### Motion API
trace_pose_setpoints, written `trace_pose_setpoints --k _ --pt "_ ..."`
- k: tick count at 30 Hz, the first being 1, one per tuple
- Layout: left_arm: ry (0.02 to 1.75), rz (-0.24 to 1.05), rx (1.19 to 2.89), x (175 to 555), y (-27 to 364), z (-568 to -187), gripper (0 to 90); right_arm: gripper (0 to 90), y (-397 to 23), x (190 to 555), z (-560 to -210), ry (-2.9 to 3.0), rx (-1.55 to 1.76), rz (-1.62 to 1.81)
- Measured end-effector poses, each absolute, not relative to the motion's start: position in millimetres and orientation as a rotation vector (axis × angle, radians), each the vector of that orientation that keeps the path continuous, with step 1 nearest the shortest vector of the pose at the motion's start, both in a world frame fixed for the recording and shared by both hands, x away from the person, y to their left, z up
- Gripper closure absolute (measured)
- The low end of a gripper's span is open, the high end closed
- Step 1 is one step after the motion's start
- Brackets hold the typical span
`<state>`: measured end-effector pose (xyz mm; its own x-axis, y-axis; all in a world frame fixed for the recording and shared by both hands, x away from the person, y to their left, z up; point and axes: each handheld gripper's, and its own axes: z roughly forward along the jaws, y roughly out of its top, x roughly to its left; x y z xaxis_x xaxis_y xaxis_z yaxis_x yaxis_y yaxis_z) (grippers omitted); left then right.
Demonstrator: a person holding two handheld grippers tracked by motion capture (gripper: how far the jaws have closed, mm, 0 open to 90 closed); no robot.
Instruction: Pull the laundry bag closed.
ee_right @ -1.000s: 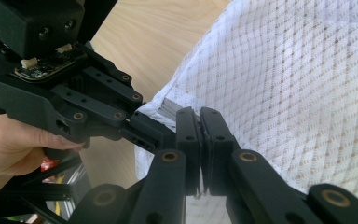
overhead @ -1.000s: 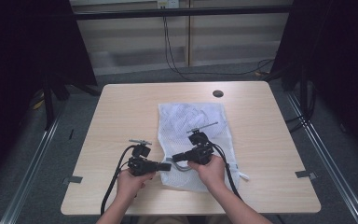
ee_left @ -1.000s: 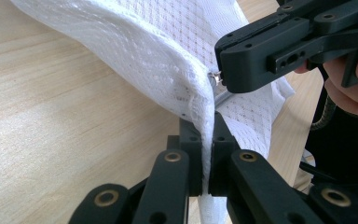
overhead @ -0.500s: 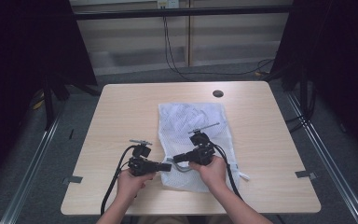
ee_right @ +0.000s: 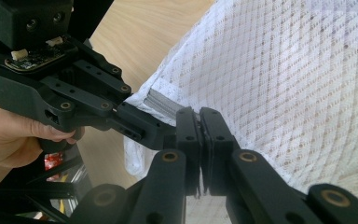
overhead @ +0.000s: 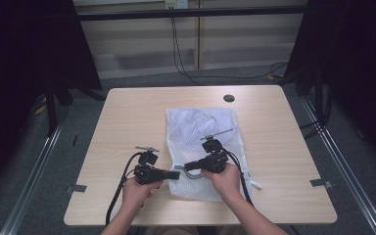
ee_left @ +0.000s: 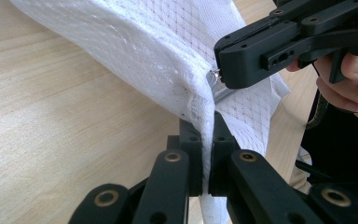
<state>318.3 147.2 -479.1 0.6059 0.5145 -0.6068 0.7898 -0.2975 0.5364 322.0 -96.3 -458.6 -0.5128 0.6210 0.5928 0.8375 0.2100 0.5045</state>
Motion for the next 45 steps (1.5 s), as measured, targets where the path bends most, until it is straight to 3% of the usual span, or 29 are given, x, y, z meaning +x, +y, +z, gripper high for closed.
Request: trace_pose_setpoints --k 45 --pt "1.041 -0.435 1.936 319 151 -477 88.4 87.4 -115 321 -459 -2.229 -1.425 -1.177"
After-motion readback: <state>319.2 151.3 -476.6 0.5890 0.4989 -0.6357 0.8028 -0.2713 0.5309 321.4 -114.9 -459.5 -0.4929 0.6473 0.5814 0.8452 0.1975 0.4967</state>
